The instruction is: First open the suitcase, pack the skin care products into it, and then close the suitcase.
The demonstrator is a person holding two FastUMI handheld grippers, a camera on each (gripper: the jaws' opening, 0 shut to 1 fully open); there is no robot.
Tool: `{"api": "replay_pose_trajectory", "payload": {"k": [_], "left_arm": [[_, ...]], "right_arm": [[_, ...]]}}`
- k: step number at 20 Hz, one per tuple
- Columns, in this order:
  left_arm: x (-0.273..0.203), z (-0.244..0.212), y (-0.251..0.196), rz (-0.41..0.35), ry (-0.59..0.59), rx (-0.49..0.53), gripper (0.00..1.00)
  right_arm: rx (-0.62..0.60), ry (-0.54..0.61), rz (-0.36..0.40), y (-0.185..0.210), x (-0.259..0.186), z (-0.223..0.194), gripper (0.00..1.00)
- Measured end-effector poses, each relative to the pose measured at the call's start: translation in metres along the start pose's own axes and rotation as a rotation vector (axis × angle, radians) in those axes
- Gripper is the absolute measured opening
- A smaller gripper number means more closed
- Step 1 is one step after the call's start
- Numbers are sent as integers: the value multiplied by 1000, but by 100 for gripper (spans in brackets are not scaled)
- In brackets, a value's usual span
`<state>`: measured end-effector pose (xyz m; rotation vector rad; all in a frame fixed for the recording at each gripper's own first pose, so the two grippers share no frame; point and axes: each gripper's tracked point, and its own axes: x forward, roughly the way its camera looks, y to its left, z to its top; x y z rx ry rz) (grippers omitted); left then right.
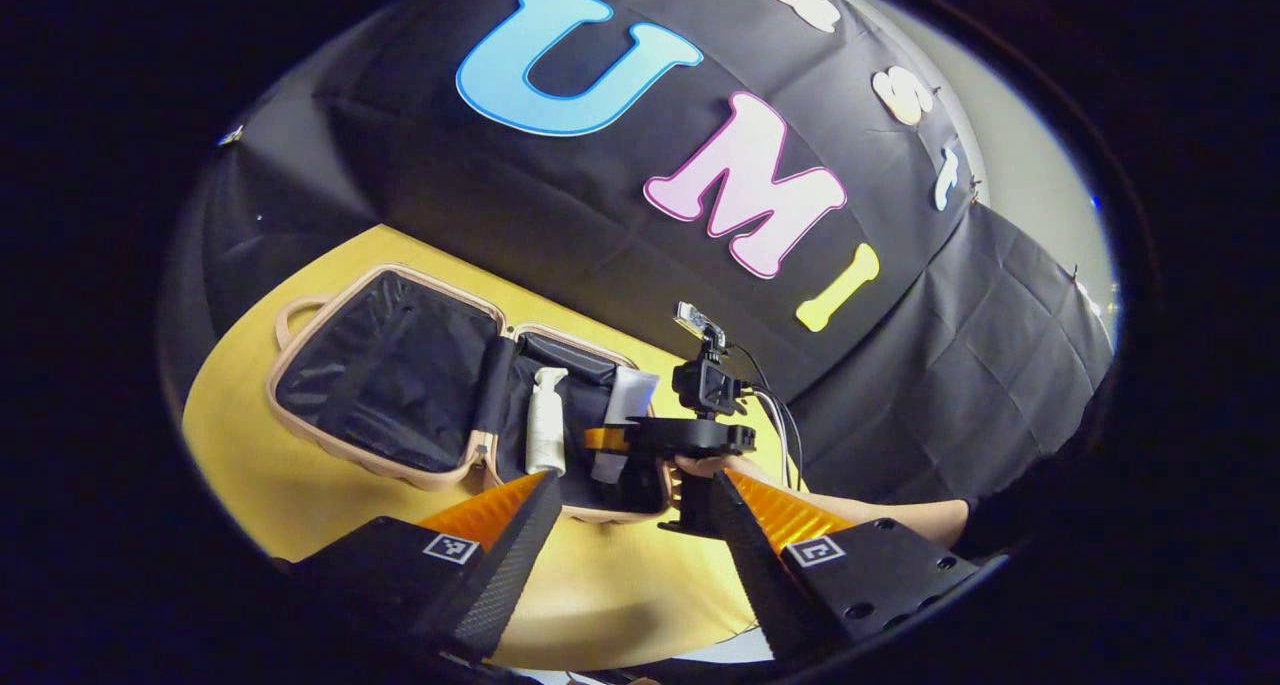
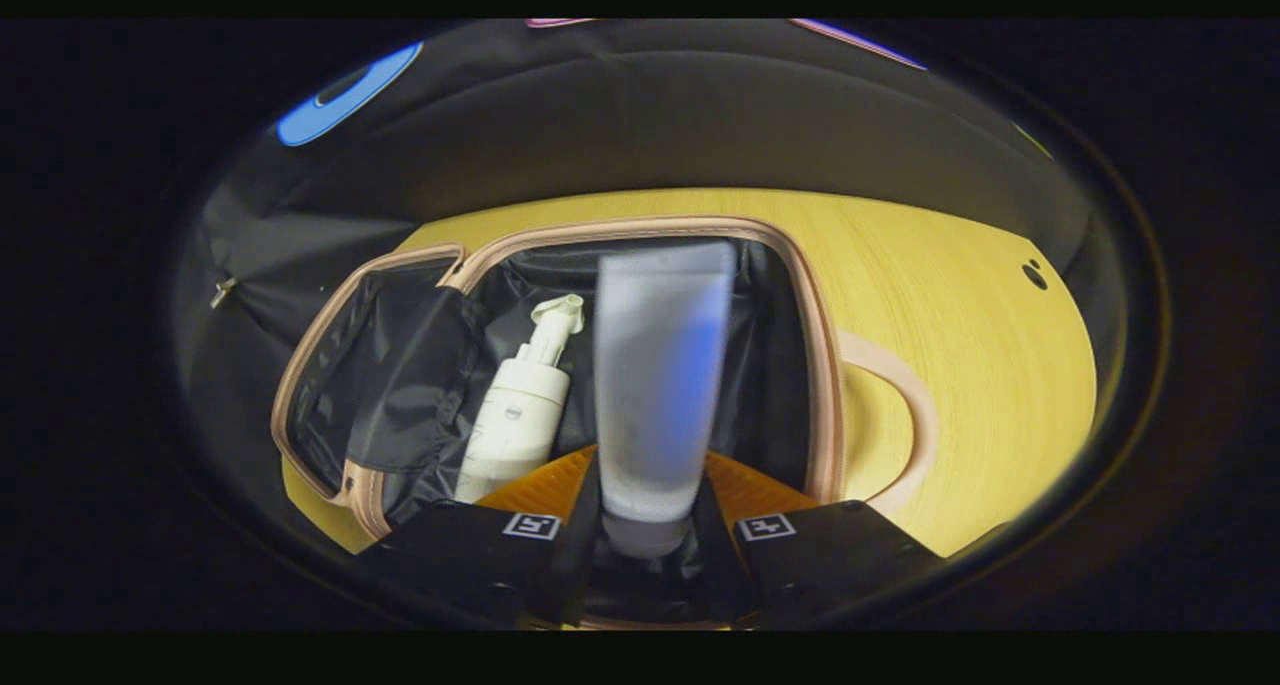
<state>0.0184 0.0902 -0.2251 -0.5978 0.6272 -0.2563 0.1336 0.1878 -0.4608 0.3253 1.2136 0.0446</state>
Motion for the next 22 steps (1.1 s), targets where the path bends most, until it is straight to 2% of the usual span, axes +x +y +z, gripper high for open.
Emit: {"api": "replay_pose_trajectory", "payload": {"k": [1,2,3,4,5,6,7,9,12,14,17,19,20,21,22], "left_arm": [[0,0,6,16,-5,-4,95],[-1,2,15,40,-18,-20,95],[-4,8,21,36,-36,-47,96],[-6,20,22,28,-64,-74,96],[-7,36,34,35,-104,-87,96],[-12,54,57,73,-145,-86,96],[-16,69,84,142,-174,-79,96],[-12,95,150,262,-216,-85,96],[-2,128,224,378,-243,-114,96],[10,147,277,463,-243,-122,96],[21,163,356,609,-205,-61,96],[31,167,399,659,-163,-47,96],[40,162,413,657,-138,-60,96],[47,154,425,677,-106,-97,96],[54,148,432,670,-84,-134,96]], "right_arm": [[-11,-7,2,2,-1,0,49],[-31,-18,14,7,-1,0,43],[-56,-24,13,10,-6,-1,61],[-71,-33,24,15,-9,-1,61],[-82,-60,26,19,-17,3,73],[-94,-102,17,20,-25,10,87],[-102,-157,15,21,-37,24,100],[-105,-271,23,22,-62,43,99],[-154,-450,19,11,-105,68,99],[-188,-531,1,-3,-127,68,98],[-177,-606,-15,-24,-153,61,98],[-159,-637,-36,-43,-168,57,98],[-161,-650,-54,-54,-174,56,98],[-165,-662,-75,-64,-181,55,92],[-174,-672,-89,-71,-187,53,98]]}}
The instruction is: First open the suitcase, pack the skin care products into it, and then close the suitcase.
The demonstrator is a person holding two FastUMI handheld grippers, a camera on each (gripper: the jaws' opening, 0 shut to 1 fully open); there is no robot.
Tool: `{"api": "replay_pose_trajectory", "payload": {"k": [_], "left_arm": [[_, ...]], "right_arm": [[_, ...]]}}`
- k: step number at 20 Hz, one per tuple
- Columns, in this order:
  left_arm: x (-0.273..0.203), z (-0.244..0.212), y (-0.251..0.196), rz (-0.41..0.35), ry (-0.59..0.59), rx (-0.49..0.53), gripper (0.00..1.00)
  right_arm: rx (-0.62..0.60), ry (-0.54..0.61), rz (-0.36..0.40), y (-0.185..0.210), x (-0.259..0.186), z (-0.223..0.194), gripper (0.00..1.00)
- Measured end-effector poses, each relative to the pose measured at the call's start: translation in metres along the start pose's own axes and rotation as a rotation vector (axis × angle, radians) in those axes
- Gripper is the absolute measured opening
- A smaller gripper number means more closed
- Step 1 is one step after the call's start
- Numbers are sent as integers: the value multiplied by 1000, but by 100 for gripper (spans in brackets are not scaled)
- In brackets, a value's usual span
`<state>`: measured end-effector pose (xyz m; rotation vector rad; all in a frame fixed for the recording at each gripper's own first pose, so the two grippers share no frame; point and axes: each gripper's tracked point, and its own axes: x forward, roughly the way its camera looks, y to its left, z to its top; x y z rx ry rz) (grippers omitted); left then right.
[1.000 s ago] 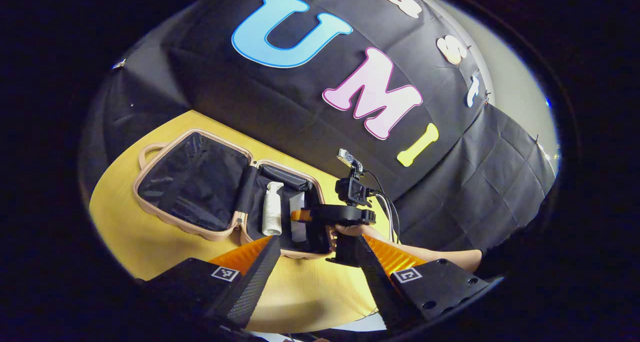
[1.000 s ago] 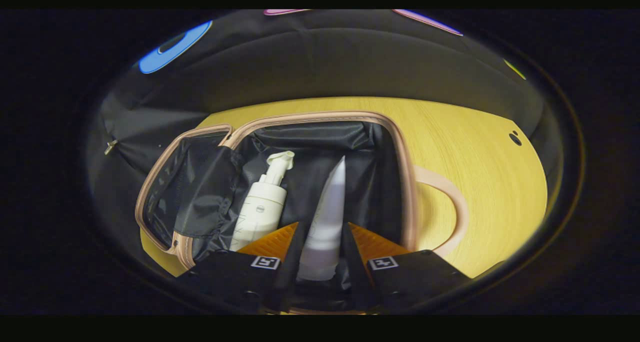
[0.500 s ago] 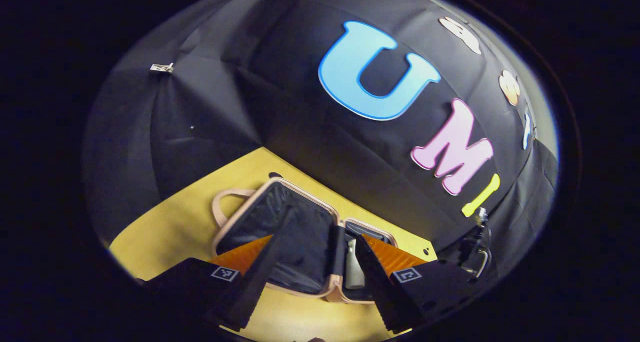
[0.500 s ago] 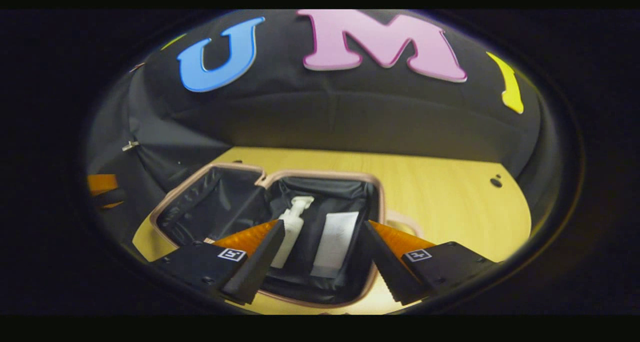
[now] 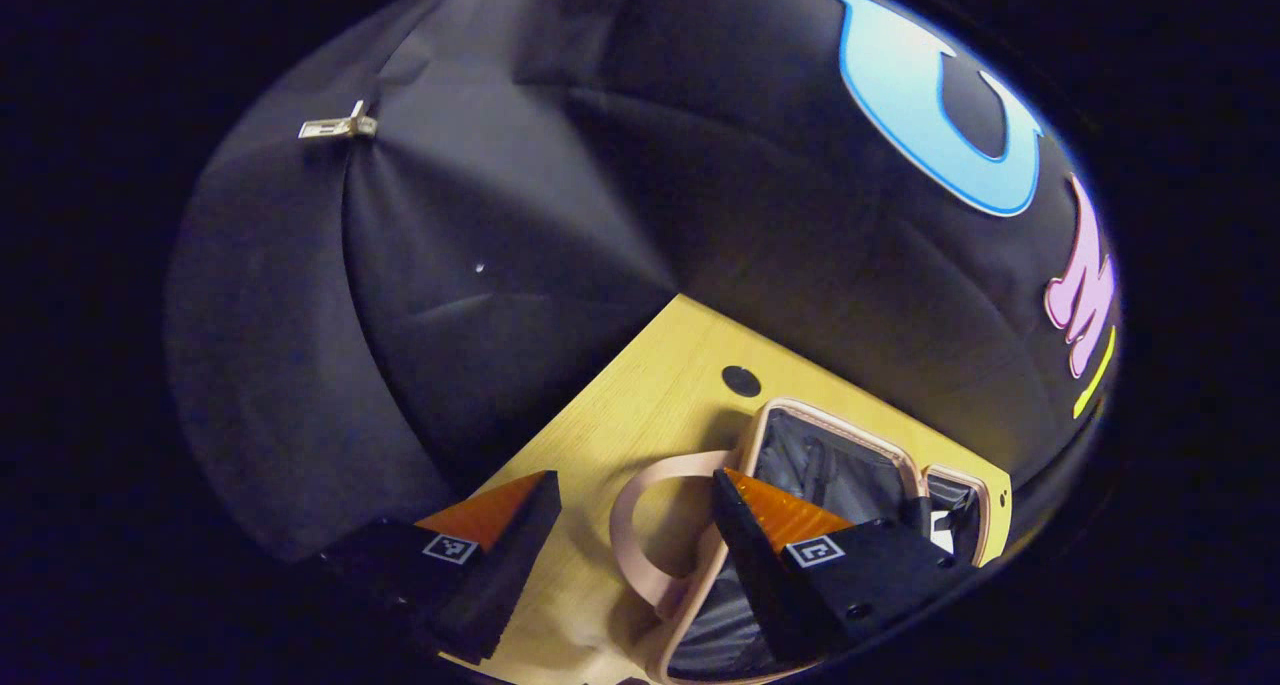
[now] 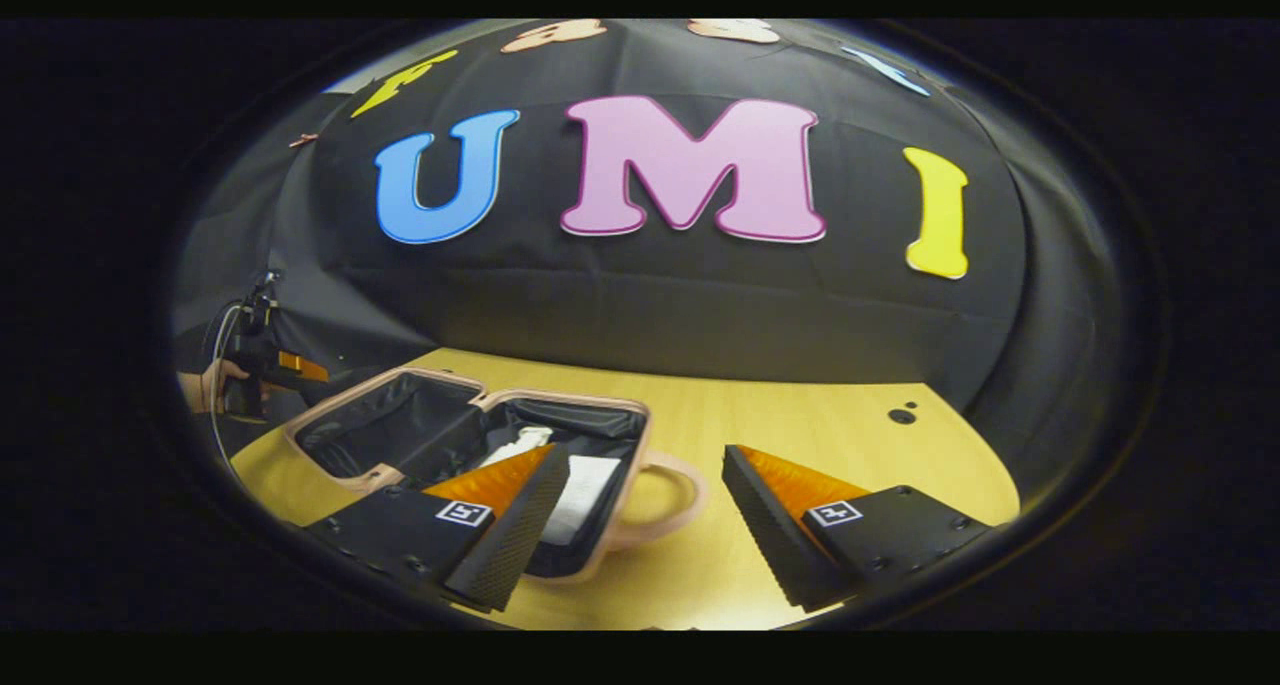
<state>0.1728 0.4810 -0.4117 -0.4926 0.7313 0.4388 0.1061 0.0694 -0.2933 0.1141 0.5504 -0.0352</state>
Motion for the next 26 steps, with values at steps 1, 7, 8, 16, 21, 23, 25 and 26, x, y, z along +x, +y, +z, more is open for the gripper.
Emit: {"api": "replay_pose_trajectory", "payload": {"k": [1,7,8,16,21,23,25,26], "left_arm": [[9,-3,3,-2,16,-28,96],[28,-33,10,-14,142,-92,89],[30,-37,10,-7,159,-84,88],[42,-48,2,17,197,12,24],[23,-22,-14,-7,91,4,14],[9,-10,-20,0,44,49,16],[-15,15,-36,-12,-47,136,10],[-33,28,-47,-24,-96,182,9]], "right_arm": [[-9,-5,-12,-9,-6,1,98],[-54,-57,-81,-43,-34,-3,98],[-46,-46,-82,-45,-36,-8,97],[-40,-7,-149,-68,-37,-22,97],[-64,12,-200,-78,-36,-31,97],[-56,21,-195,-75,-38,-33,97],[-64,20,-190,-75,-38,-32,97],[-73,16,-190,-77,-39,-32,97]]}}
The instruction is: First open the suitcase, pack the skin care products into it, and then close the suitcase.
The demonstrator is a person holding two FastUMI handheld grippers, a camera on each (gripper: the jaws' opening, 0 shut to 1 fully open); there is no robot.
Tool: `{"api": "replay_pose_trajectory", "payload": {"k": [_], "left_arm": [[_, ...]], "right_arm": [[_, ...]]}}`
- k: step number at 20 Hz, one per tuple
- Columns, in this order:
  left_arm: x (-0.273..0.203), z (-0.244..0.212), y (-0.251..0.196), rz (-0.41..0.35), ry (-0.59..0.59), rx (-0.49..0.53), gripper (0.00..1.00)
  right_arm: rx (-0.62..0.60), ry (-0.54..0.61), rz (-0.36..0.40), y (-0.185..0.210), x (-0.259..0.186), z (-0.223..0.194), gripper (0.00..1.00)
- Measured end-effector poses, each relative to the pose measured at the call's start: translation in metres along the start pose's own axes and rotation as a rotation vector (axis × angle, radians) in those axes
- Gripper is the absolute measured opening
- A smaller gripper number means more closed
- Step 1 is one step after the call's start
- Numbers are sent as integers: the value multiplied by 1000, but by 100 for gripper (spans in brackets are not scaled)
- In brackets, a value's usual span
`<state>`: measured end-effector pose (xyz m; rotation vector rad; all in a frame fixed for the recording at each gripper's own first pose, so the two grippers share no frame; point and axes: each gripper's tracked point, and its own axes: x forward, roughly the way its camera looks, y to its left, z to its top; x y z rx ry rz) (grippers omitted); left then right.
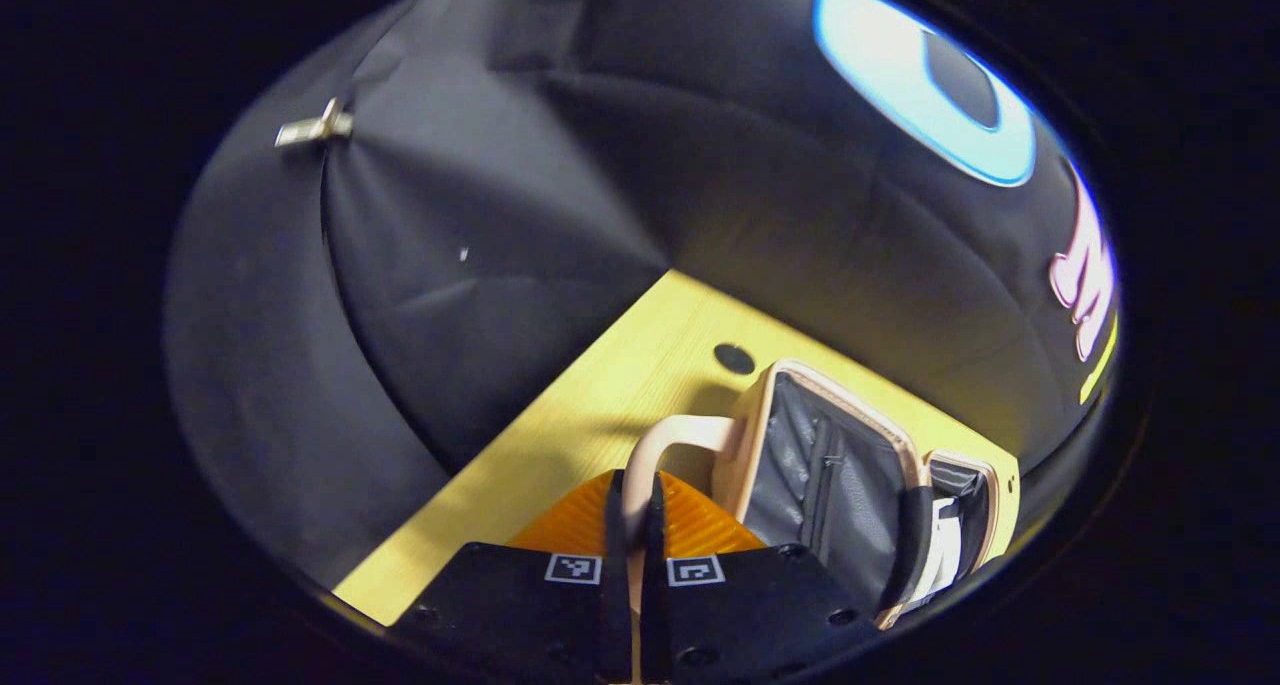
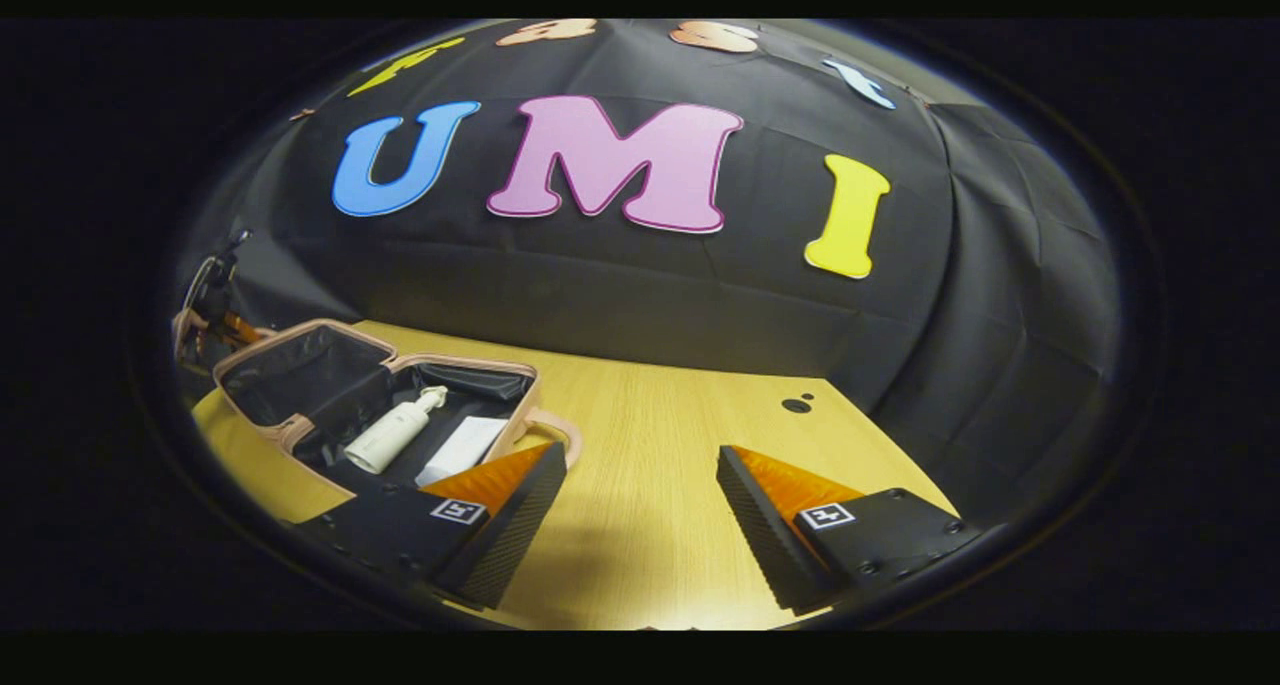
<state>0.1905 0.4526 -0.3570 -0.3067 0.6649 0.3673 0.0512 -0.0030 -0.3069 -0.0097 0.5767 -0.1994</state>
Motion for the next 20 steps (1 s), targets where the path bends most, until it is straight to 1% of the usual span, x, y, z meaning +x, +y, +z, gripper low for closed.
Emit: {"api": "replay_pose_trajectory", "payload": {"k": [1,2,3,5,7,8,9,11,12,14,15,17,20], "left_arm": [[-18,18,-14,-19,-49,43,5],[-39,39,-32,-34,-102,79,8],[-60,57,-54,-57,-156,116,8],[-105,76,-110,-111,-230,185,8],[-140,86,-161,-181,-246,206,8],[-153,89,-188,-226,-250,211,8],[-165,86,-213,-256,-250,223,8],[-178,75,-259,-295,-269,254,8],[-184,67,-284,-324,-268,254,8],[-192,46,-338,-409,-256,227,8],[-198,34,-364,-462,-240,206,8],[-196,3,-419,-556,-180,169,8],[-169,-62,-478,-603,-86,164,8]], "right_arm": [[-10,-6,-3,-2,0,0,97],[-18,-10,-5,-4,0,0,97],[-22,-7,-10,-5,1,-3,97],[-13,14,-19,-9,2,-15,97],[21,39,-20,-10,2,-24,97],[33,44,-22,-11,1,-25,97],[41,46,-25,-14,0,-27,97],[41,43,-32,-24,0,-30,97],[37,45,-32,-29,0,-33,97],[15,59,-20,-38,0,-41,97],[8,62,-18,-44,0,-43,99],[8,60,-25,-63,0,-48,97],[32,70,-46,-89,3,-55,97]]}}
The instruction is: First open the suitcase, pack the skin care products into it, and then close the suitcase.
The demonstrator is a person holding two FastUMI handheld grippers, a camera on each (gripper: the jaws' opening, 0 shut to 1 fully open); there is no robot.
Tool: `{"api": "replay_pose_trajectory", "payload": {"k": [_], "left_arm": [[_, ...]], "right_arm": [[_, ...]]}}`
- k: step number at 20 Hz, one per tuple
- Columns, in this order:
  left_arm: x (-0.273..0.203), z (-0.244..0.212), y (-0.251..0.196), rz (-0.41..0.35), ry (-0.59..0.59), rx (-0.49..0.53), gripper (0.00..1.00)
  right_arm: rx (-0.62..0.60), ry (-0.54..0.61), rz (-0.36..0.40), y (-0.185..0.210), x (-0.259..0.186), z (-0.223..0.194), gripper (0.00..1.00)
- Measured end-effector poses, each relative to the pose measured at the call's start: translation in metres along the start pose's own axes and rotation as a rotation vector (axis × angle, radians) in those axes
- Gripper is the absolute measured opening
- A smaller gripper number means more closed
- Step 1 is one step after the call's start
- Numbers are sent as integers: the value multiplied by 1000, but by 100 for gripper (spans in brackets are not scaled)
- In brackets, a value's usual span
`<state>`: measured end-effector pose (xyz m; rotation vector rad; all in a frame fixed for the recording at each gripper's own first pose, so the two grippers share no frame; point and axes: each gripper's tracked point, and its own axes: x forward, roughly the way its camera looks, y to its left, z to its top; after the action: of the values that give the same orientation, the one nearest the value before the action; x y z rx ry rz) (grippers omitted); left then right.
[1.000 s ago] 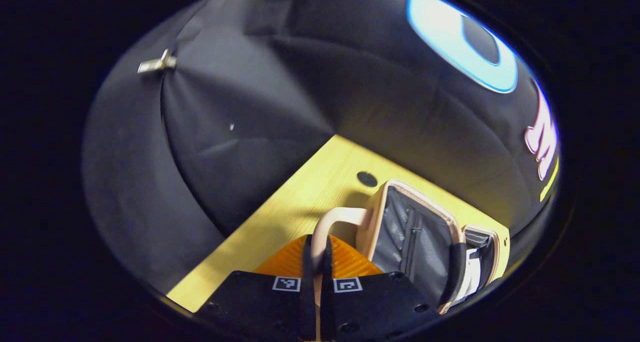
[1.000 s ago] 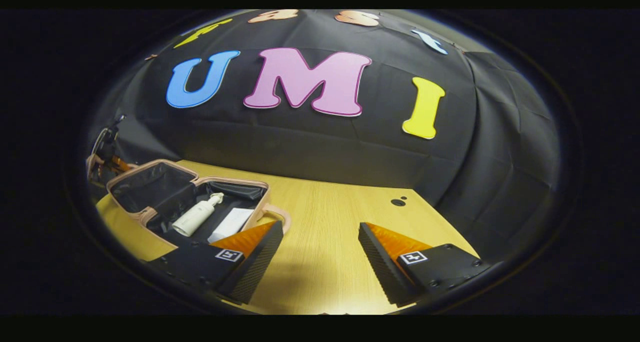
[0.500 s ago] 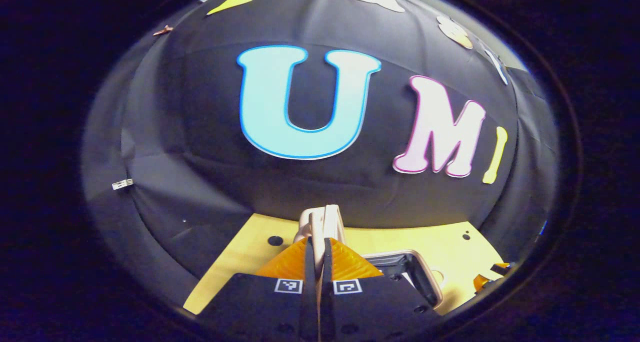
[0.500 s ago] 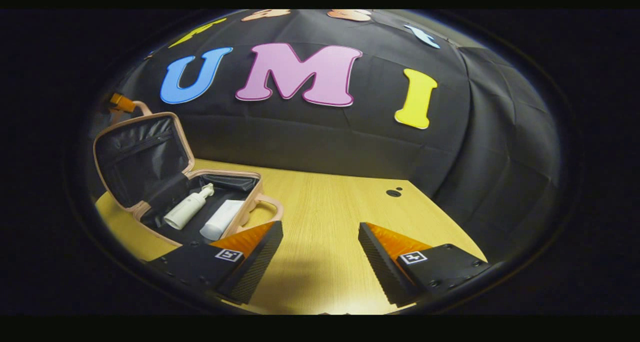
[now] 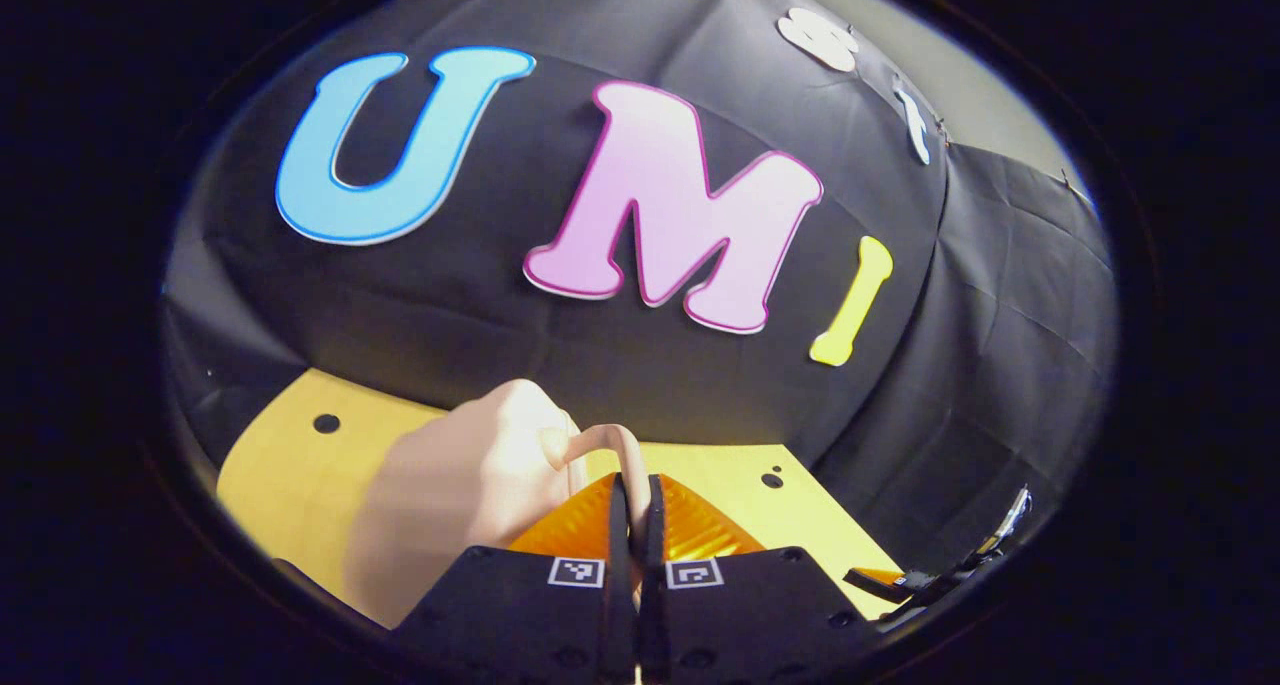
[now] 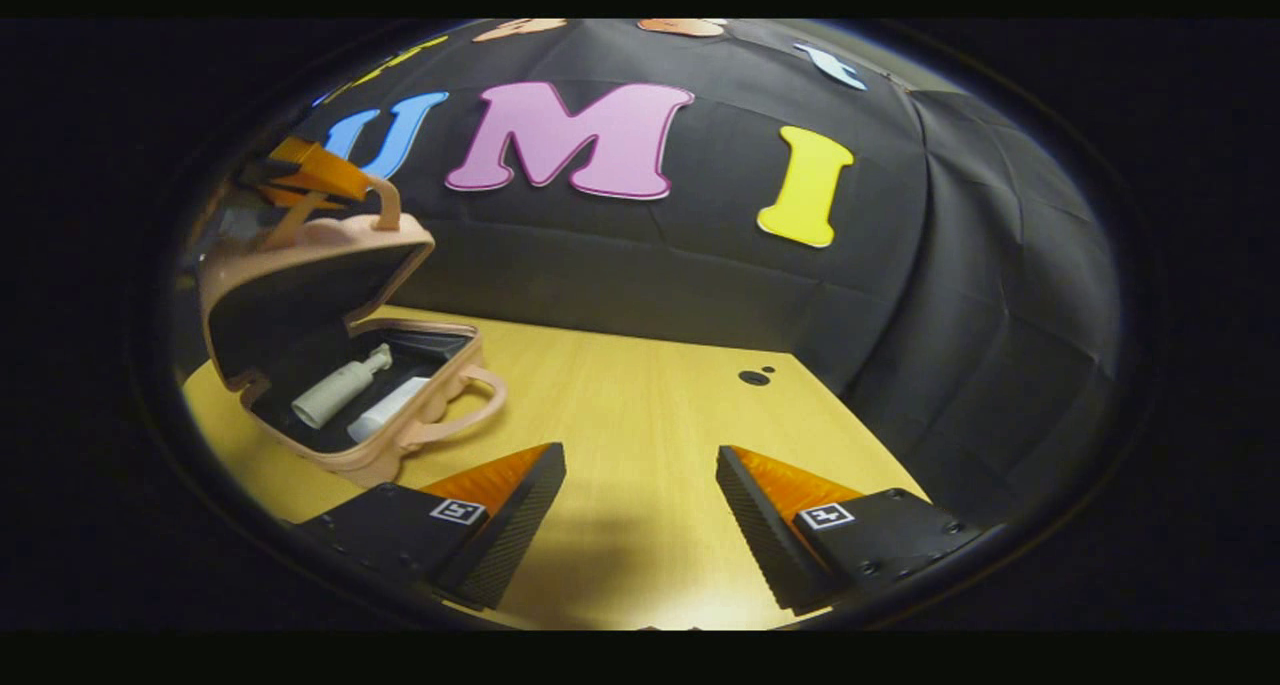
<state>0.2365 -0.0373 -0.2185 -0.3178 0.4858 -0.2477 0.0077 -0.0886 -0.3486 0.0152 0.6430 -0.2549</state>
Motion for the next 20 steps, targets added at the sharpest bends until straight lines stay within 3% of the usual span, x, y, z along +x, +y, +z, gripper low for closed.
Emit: {"api": "replay_pose_trajectory", "payload": {"k": [4,7,10,12,14,17,20], "left_arm": [[51,-78,-26,7,122,-35,8],[68,-130,-19,77,211,46,8],[73,-138,-22,119,218,115,8],[69,-143,-29,116,237,72,20],[51,-128,-47,91,180,3,44],[6,-89,-35,151,39,12,100],[-61,-56,-16,254,-36,77,96]], "right_arm": [[52,23,-7,-25,7,-11,97],[77,33,-13,-41,8,-17,97],[140,45,-35,-55,0,-20,97],[175,49,-54,-62,-9,-18,97],[179,48,-59,-63,-18,-14,96],[171,61,-40,-54,-37,-4,97],[145,45,20,-34,-66,28,96]]}}
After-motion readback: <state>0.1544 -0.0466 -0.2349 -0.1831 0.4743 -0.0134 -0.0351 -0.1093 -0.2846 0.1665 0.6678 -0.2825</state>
